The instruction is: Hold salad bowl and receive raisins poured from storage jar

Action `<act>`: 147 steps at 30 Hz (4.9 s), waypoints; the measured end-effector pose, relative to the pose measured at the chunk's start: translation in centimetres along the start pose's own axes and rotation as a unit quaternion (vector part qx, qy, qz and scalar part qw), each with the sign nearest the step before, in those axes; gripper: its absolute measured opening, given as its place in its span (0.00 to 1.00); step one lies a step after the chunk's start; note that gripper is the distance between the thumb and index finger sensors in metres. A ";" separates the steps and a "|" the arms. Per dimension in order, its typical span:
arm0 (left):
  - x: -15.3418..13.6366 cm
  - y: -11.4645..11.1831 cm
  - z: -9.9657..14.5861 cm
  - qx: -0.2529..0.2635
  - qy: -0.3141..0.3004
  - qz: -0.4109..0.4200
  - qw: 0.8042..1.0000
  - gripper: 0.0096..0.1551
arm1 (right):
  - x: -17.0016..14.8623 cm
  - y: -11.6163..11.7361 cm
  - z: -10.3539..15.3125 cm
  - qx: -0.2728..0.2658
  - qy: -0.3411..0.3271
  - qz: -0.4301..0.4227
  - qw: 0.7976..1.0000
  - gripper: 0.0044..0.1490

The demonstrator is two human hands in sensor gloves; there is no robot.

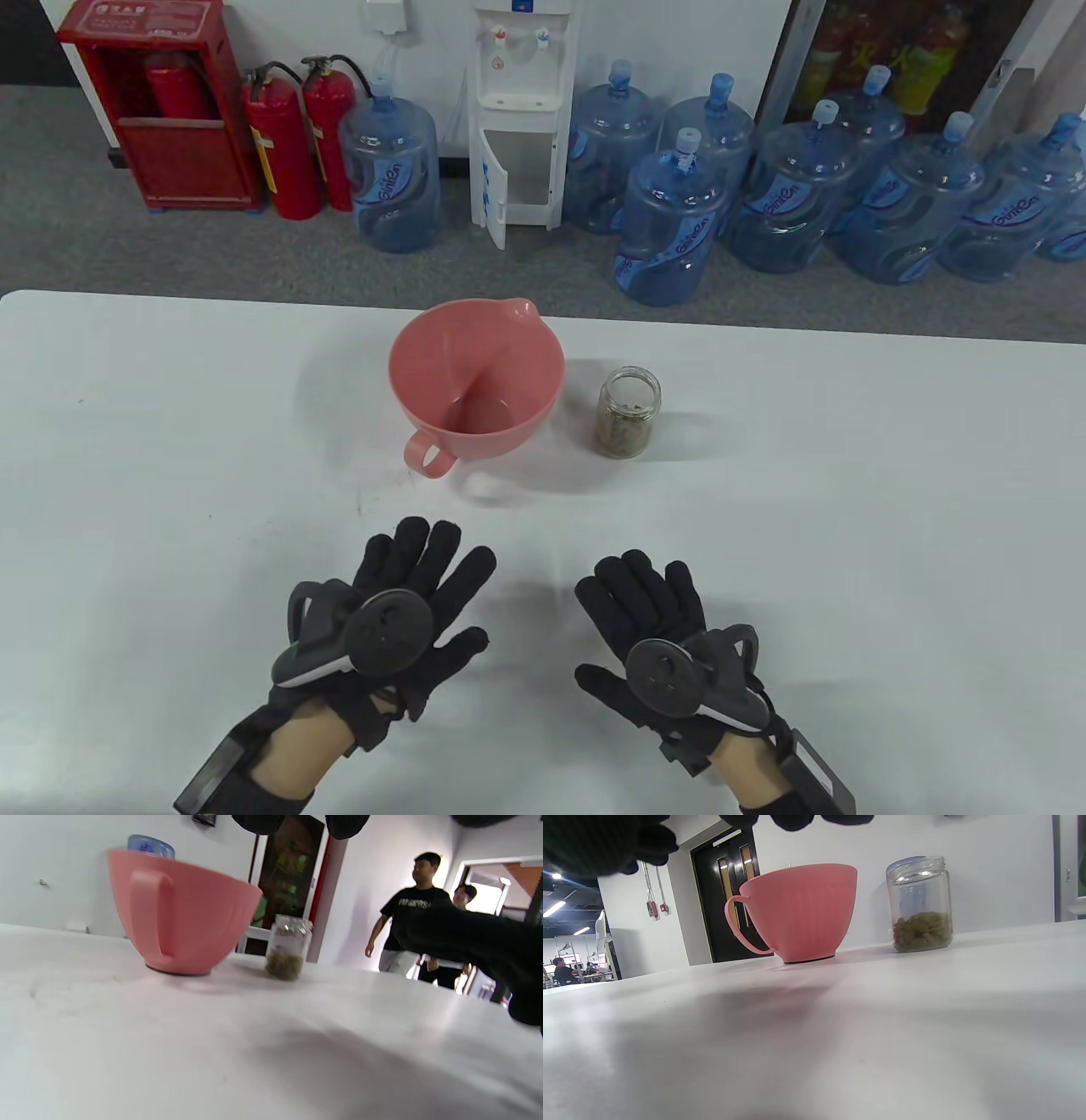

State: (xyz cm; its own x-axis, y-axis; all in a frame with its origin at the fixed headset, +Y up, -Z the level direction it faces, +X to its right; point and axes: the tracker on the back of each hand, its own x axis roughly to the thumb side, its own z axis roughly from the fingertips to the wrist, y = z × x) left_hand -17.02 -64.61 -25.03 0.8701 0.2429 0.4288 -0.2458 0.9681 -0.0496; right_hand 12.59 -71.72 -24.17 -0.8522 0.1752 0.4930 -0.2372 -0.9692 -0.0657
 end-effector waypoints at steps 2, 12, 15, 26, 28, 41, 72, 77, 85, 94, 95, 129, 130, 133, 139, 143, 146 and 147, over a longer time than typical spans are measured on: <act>-1.3 1.5 -0.9 0.017 0.018 0.032 0.999 0.42 | 0.1 0.0 0.0 0.001 -0.001 0.001 1.000 0.58; -10.7 1.7 -7.6 0.080 0.201 0.353 0.910 0.47 | 0.1 0.0 0.0 0.005 0.001 0.002 1.000 0.58; -12.5 -1.1 -8.8 0.070 0.255 0.435 0.861 0.49 | 0.0 0.0 0.0 0.007 0.003 0.002 1.000 0.58; -11.9 -6.8 -11.1 0.005 0.313 0.467 0.827 0.43 | -0.2 -0.1 0.0 0.013 0.004 0.003 1.000 0.58; -12.0 -6.6 -11.3 0.026 0.305 0.465 0.831 0.36 | -0.2 -0.1 0.0 0.013 0.004 0.004 1.000 0.58; -8.7 -3.3 -6.5 0.092 0.032 0.580 0.809 0.17 | -0.3 -0.1 -0.1 0.016 0.009 0.003 1.000 0.58; -7.5 -6.6 1.9 0.116 -0.063 0.632 0.763 0.17 | -6.6 -4.4 -9.6 0.014 0.115 0.001 0.993 0.58; -7.5 -6.5 2.0 0.123 -0.063 0.637 0.758 0.17 | -11.7 -3.8 -14.8 -0.013 0.236 -0.117 0.965 0.61; -7.5 -6.4 2.0 0.130 -0.073 0.636 0.757 0.17 | -15.0 0.0 -19.1 -0.035 0.331 -0.274 0.902 0.71; -7.5 -6.5 2.1 0.131 -0.067 0.635 0.759 0.17 | -15.8 1.8 -20.2 -0.042 0.347 -0.267 0.898 0.71; -7.5 -6.5 2.1 0.131 -0.067 0.634 0.759 0.17 | -15.9 1.9 -20.2 -0.043 0.350 -0.262 0.898 0.72; -6.1 -6.7 2.2 0.114 -0.106 0.657 0.737 0.16 | -6.6 -14.4 -7.8 -0.232 0.067 -0.156 0.958 0.67; -6.1 -6.7 2.2 0.113 -0.107 0.659 0.736 0.17 | -5.9 -14.8 -7.6 -0.230 0.053 -0.150 0.960 0.67; -6.0 -6.7 2.2 0.111 -0.109 0.659 0.736 0.16 | -4.4 -15.3 -7.1 -0.226 0.024 -0.119 0.967 0.67; -5.8 -6.9 2.3 0.107 -0.111 0.660 0.735 0.16 | -0.4 -15.7 -6.9 -0.203 -0.049 0.026 0.978 0.67; -5.7 -7.1 2.2 0.102 -0.112 0.661 0.735 0.16 | 1.9 -15.6 -7.2 -0.195 -0.086 0.125 0.969 0.67; -5.6 -7.2 2.2 0.099 -0.115 0.662 0.734 0.16 | 3.6 -15.6 -7.2 -0.201 -0.120 0.205 0.950 0.67; -5.5 -7.2 2.2 0.098 -0.114 0.664 0.733 0.16 | 4.1 -15.6 -7.3 -0.203 -0.130 0.223 0.944 0.68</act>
State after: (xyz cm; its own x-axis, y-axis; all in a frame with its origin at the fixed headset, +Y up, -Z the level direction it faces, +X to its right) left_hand -20.97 -73.06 -25.10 -0.2800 0.9236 0.2617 -0.8869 -0.1446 -0.4387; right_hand 9.39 -54.65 -27.42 -0.7785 -0.3347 0.5309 -0.0860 -0.7811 -0.6185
